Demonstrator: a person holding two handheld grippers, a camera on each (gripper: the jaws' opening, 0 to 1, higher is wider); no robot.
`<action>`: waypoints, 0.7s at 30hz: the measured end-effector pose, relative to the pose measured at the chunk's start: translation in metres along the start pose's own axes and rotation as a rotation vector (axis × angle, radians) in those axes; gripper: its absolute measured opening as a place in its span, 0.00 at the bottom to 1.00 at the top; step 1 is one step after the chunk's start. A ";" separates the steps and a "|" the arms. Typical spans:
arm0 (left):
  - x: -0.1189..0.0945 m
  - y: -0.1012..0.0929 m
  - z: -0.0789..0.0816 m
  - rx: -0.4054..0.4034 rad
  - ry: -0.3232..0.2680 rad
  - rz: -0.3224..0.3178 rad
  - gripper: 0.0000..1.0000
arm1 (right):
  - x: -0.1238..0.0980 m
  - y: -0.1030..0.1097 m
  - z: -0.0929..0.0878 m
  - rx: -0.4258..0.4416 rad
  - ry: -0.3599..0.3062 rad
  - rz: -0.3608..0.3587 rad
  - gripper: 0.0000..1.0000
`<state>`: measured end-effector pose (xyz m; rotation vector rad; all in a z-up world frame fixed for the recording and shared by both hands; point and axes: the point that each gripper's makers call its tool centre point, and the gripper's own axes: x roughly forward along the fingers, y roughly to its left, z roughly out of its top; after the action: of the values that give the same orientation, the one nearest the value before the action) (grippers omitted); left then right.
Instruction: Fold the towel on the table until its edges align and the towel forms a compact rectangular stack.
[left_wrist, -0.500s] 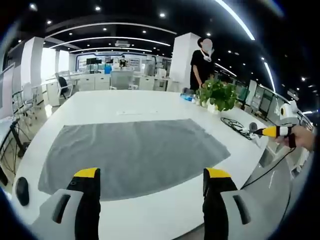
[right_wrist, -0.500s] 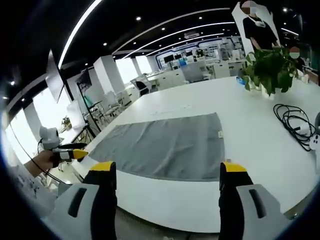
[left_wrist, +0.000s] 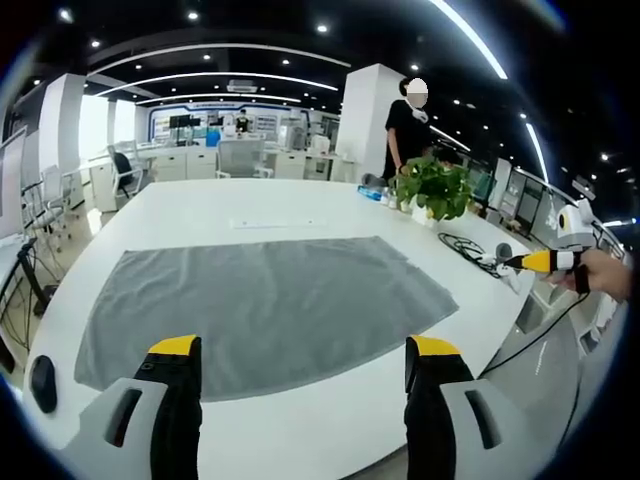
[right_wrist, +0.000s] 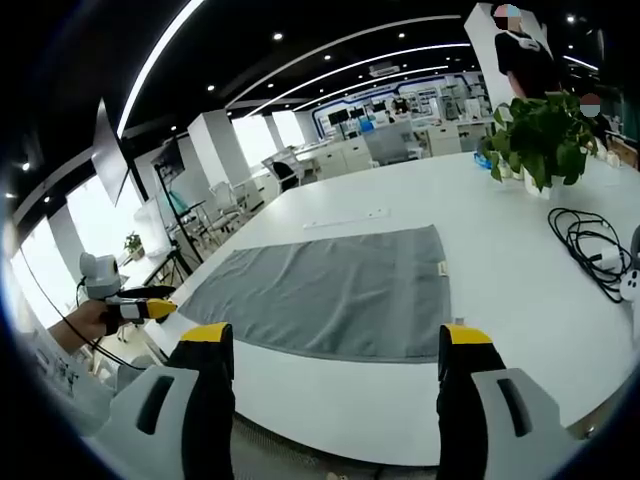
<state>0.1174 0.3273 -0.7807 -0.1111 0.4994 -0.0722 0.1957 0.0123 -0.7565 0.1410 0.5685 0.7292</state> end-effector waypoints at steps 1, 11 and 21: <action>0.000 0.000 0.000 0.000 0.000 0.000 0.86 | 0.000 0.000 0.000 0.000 0.001 0.000 0.84; 0.000 -0.002 -0.003 0.001 0.009 -0.009 0.85 | 0.001 -0.001 -0.002 0.003 0.006 0.000 0.84; 0.001 -0.004 -0.008 -0.002 0.021 -0.019 0.85 | 0.002 -0.001 -0.005 0.009 0.011 -0.001 0.84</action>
<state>0.1142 0.3228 -0.7875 -0.1171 0.5193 -0.0919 0.1946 0.0126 -0.7612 0.1445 0.5827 0.7268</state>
